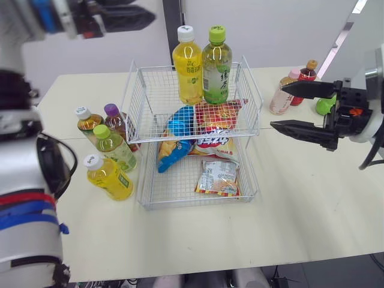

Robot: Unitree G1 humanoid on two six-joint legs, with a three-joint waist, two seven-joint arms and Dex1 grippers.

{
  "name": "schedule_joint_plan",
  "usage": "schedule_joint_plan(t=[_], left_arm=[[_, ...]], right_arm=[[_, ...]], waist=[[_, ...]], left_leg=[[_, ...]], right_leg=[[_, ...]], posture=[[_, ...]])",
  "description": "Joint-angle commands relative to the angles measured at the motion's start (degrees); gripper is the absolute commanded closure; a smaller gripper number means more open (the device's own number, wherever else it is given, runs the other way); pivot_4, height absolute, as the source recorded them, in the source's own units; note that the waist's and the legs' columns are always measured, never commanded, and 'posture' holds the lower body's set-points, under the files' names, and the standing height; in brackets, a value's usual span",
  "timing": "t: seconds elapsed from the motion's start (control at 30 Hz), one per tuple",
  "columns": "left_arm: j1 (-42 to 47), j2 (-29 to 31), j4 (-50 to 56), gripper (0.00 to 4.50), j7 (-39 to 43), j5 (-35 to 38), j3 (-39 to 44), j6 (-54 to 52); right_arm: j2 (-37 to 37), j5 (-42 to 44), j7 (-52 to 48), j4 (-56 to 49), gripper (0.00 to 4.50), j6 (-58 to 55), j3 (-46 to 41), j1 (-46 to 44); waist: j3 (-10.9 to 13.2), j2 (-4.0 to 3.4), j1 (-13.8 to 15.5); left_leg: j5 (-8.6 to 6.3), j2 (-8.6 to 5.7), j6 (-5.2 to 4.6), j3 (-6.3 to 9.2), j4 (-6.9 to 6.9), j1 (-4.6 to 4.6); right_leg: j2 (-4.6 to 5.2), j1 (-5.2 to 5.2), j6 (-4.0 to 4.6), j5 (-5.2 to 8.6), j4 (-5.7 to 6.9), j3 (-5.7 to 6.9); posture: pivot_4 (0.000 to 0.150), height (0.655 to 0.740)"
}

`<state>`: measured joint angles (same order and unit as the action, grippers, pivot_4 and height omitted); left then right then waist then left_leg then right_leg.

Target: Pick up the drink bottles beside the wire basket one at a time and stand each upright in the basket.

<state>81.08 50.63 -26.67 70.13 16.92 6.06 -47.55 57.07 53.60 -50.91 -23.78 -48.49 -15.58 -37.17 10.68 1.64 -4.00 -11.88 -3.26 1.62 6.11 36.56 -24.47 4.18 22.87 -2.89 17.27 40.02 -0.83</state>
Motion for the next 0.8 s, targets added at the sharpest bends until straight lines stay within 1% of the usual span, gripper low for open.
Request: schedule_joint_plan(t=[0.03, 0.17, 0.23, 0.3, 0.4, 0.53, 0.63, 0.7, 0.8], left_arm=[[-7.1, 4.3, 11.9, 0.04, -5.6, 3.2, 9.1, -1.7], [-14.8, 9.8, 17.0, 0.04, -10.5, 5.4, 16.5, -6.5], [-19.5, 12.4, 18.2, 0.04, -12.1, 5.7, 20.6, -6.4], [-26.9, 15.2, 19.4, 0.04, -11.6, 5.2, 24.7, -4.5], [-37.2, 17.3, 19.6, 0.04, -11.6, 4.8, 31.6, -2.1], [-47.5, 17.1, 20.0, 0.04, -12.8, 4.7, 41.4, 0.1], [-57.3, 14.6, 22.2, 0.04, -12.1, 4.8, 48.3, 0.2], [-62.8, 12.3, 23.9, 0.04, -12.2, 5.5, 51.1, 0.7], [-69.0, 8.3, 27.2, 0.04, -13.3, 6.3, 52.5, 2.1]], right_arm=[[-0.7, 1.8, 1.2, -0.7, 0.00, -0.7, 0.1, -2.6], [-2.2, 2.1, 0.5, -0.7, 0.00, -0.4, 2.2, -4.5], [-2.8, 1.7, -0.2, -0.3, 0.00, 0.1, 3.5, -5.1], [-3.4, 1.3, -0.8, 0.4, 0.00, 0.2, 4.6, -5.6], [-3.4, -0.5, -1.0, 1.5, 0.00, 0.4, 6.3, -6.8], [-4.2, -0.5, -3.0, 2.4, 0.00, 0.4, 7.2, -8.0], [-4.9, -1.3, -4.1, 2.7, 0.00, 1.0, 8.2, -8.8], [-5.5, -2.2, -4.8, 2.8, 0.00, 1.8, 9.0, -9.2], [-6.5, -3.0, -5.8, 3.0, 0.00, 2.7, 9.8, -9.6]], waist=[[0.0, 0.00, 0.1], [0.0, 0.01, 0.4], [0.0, 0.00, 0.6], [0.0, -0.02, 0.7], [0.0, -0.03, 0.8], [0.0, 0.00, 1.1], [0.0, -0.01, 1.1], [0.0, -0.02, 1.2], [0.0, -0.01, 1.3]], left_leg=[[0.00, 0.00, 0.00, -0.02, 0.07, 0.00], [0.00, 0.01, 0.00, 0.02, 0.18, -0.02], [-0.01, 0.00, -0.01, 0.02, 0.21, -0.02], [-0.01, -0.01, -0.02, -0.04, 0.20, 0.04], [-0.01, 0.01, -0.02, -0.03, 0.19, 0.12], [-0.01, 0.06, -0.02, 0.01, 0.22, 0.12], [-0.02, 0.04, -0.02, -0.03, 0.16, 0.14], [-0.02, 0.05, -0.02, -0.04, 0.14, 0.17], [-0.02, 0.09, -0.02, -0.03, 0.13, 0.20]], right_leg=[[-0.01, 0.00, 0.00, 0.00, -0.01, -0.02], [-0.01, -0.03, 0.01, -0.01, 0.04, -0.01], [-0.01, -0.06, 0.01, -0.01, 0.04, 0.00], [0.00, -0.10, 0.01, -0.01, 0.02, -0.05], [0.00, -0.19, 0.01, -0.01, 0.04, -0.04], [-0.01, -0.22, 0.05, -0.05, -0.01, 0.01], [0.05, -0.24, 0.04, -0.06, -0.05, -0.03], [0.07, -0.23, 0.04, -0.06, -0.05, -0.04], [0.23, -0.23, 0.07, -0.08, -0.05, -0.04]], posture=[[0.150, 0.7400], [0.150, 0.7400], [0.150, 0.7400], [0.150, 0.7400], [0.150, 0.7400], [0.150, 0.7400], [0.150, 0.7400], [0.150, 0.7400], [0.150, 0.7400]])
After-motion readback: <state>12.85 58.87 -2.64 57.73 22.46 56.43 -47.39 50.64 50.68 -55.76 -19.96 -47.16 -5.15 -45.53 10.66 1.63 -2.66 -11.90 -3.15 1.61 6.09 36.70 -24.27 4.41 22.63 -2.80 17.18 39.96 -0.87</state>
